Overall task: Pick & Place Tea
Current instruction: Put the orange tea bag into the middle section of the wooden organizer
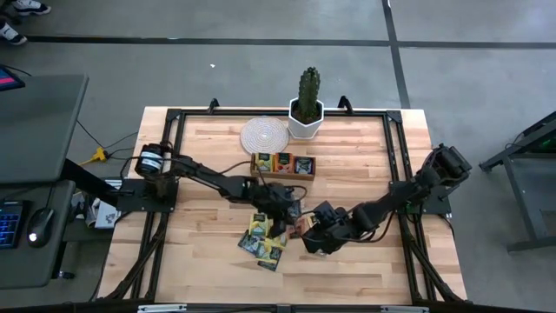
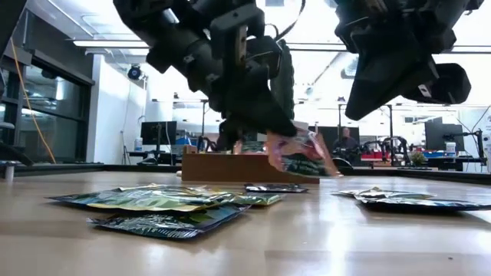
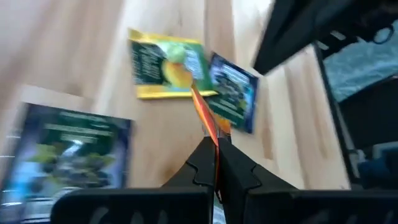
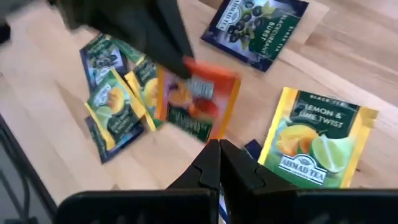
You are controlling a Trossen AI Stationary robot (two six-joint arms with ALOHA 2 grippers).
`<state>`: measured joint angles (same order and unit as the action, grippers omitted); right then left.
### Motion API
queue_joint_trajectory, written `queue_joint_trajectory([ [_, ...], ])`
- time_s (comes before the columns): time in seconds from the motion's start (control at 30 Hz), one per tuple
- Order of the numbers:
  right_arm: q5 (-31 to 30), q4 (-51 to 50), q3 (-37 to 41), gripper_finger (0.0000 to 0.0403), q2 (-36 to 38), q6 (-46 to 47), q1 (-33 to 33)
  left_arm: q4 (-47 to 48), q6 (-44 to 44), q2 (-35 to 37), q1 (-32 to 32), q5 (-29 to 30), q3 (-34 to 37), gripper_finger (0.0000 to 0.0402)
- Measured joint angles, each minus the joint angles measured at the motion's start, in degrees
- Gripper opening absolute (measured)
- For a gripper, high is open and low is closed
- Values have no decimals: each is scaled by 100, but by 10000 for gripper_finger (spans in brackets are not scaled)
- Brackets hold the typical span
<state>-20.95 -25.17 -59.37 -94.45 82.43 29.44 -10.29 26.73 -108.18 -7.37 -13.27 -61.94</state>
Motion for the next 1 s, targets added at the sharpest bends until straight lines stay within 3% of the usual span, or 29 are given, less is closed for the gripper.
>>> queue_joint_trajectory([
  [0.27, -1072, 276, 2, 1, 8, 175, 250, 330, -500, 608, 256, 453, 12, 0],
  [0.47, -1449, 1288, 461, 1, 30, 262, 351, 162, -640, 1253, 540, 753, 579, 0],
  [0.77, -2506, 4820, 1627, 1, 37, -829, 369, -2699, -362, 2011, 624, 1401, 2247, 0],
  [1.0, -3467, 7114, 2145, 1, 37, -2788, 272, -6119, -161, 2088, 624, 2142, 3501, 0],
])
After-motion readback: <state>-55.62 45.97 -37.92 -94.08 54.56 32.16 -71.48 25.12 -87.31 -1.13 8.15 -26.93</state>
